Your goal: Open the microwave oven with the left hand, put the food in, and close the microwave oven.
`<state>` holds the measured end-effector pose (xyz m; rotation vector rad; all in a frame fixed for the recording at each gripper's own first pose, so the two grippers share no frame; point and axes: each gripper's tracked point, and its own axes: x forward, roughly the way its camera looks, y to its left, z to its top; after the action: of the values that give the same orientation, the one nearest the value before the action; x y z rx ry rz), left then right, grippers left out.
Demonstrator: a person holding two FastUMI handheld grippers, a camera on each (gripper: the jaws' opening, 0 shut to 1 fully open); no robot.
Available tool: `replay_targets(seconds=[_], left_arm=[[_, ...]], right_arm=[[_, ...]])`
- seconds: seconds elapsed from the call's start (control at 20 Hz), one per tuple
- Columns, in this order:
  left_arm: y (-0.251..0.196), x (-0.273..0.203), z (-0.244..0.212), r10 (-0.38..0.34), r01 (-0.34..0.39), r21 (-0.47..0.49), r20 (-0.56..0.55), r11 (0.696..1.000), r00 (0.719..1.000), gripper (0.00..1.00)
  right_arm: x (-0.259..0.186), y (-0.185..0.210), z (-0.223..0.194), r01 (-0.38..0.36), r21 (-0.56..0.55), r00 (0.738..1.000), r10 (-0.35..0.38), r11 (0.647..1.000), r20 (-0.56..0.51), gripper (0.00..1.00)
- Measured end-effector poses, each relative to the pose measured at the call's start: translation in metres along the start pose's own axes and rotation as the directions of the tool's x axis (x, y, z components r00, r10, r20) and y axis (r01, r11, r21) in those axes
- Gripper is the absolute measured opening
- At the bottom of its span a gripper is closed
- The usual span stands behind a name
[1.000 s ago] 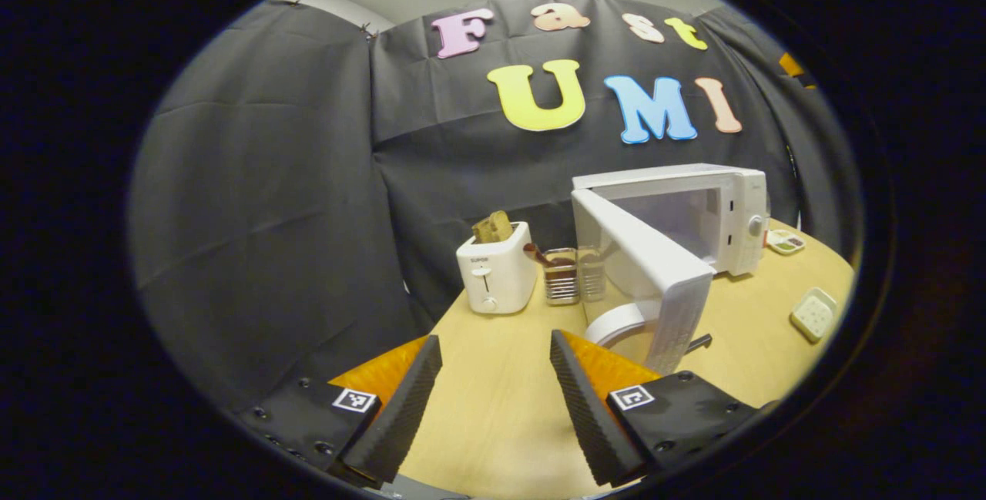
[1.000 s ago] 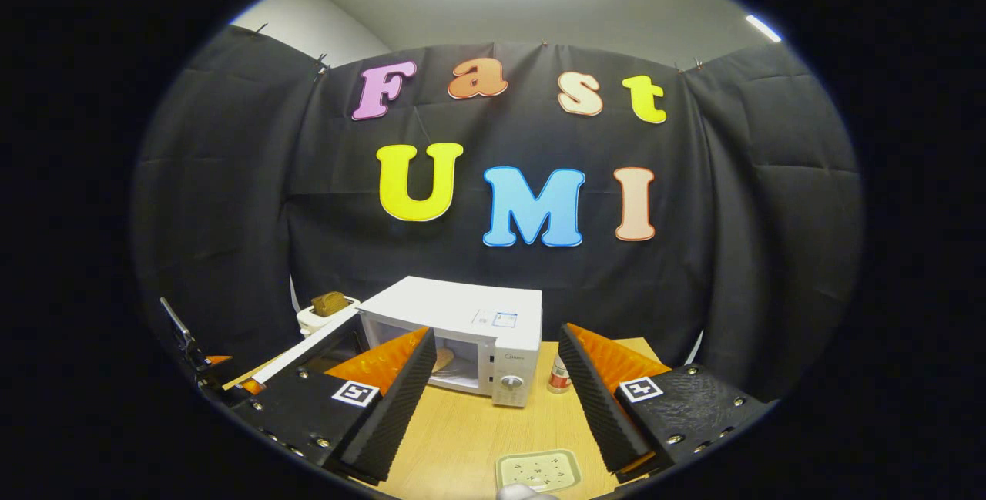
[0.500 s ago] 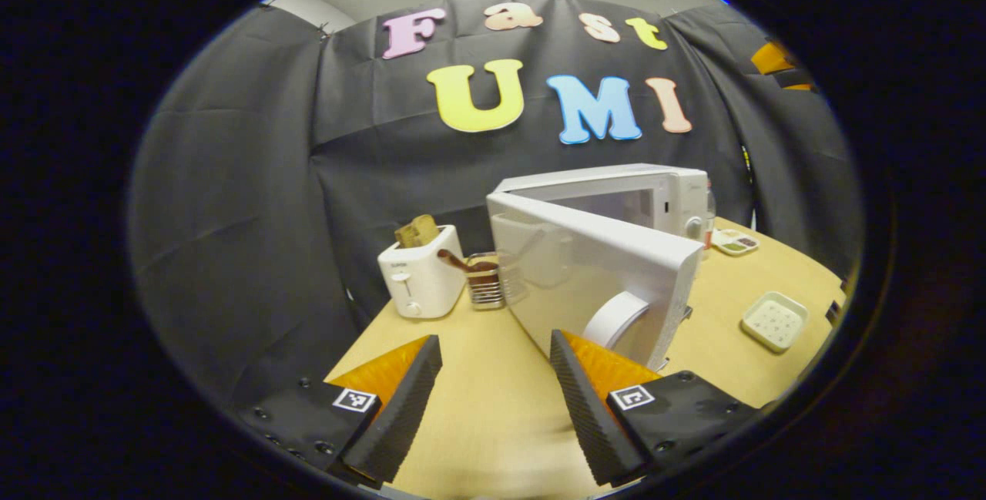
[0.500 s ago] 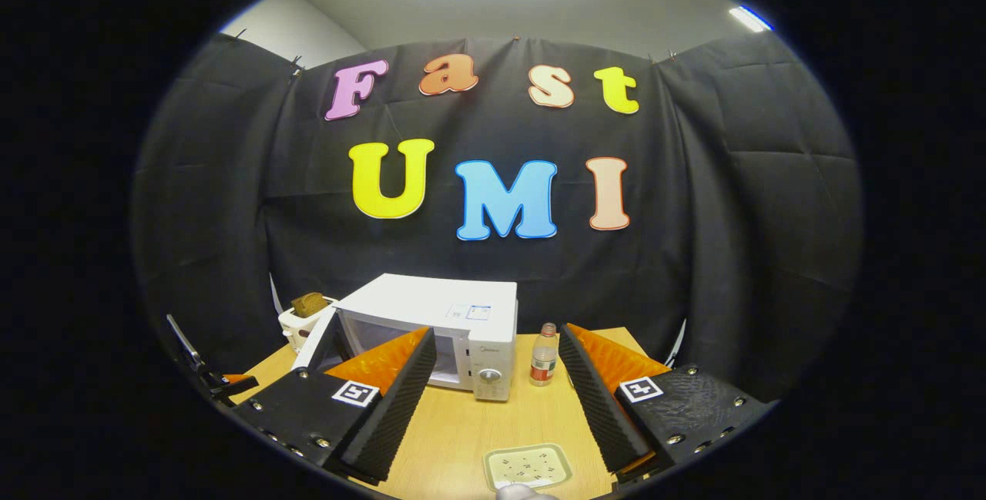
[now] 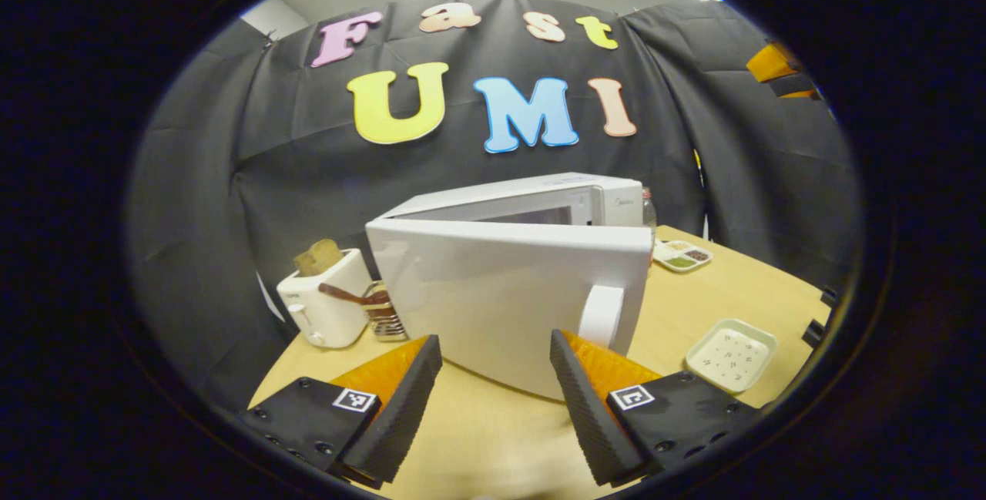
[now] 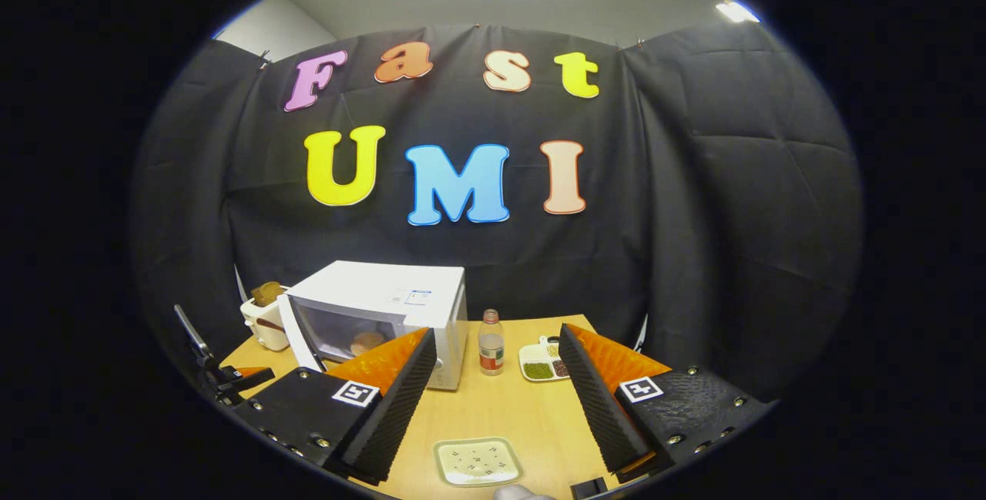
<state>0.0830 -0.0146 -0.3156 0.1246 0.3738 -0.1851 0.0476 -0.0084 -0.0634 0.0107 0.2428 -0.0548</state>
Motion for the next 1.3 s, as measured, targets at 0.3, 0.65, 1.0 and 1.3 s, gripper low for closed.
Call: replay_targets(seconds=[0.3, 0.65, 1.0, 1.3], left_arm=[[-0.060, 0.050, 0.010, -0.069, 0.069, 0.021, -0.005, 0.997, 0.998, 0.94], [-0.079, 0.103, 0.034, -0.060, 0.060, 0.050, 0.003, 0.997, 0.998, 0.95], [-0.080, 0.143, 0.043, -0.015, 0.015, 0.033, 0.003, 0.999, 1.000, 0.94], [-0.084, 0.159, 0.048, -0.007, 0.007, -0.003, 0.004, 1.000, 1.000, 0.99]], right_arm=[[0.020, -0.043, -0.008, 0.039, 0.003, 0.999, -0.039, 0.999, -0.036, 0.98], [0.046, -0.074, -0.006, 0.045, 0.009, 0.997, -0.045, 0.999, -0.056, 0.98], [0.063, -0.083, -0.008, 0.028, 0.023, 0.997, -0.027, 0.999, -0.075, 0.98], [0.071, -0.091, -0.016, 0.022, 0.024, 0.995, -0.020, 0.999, -0.102, 0.98]])
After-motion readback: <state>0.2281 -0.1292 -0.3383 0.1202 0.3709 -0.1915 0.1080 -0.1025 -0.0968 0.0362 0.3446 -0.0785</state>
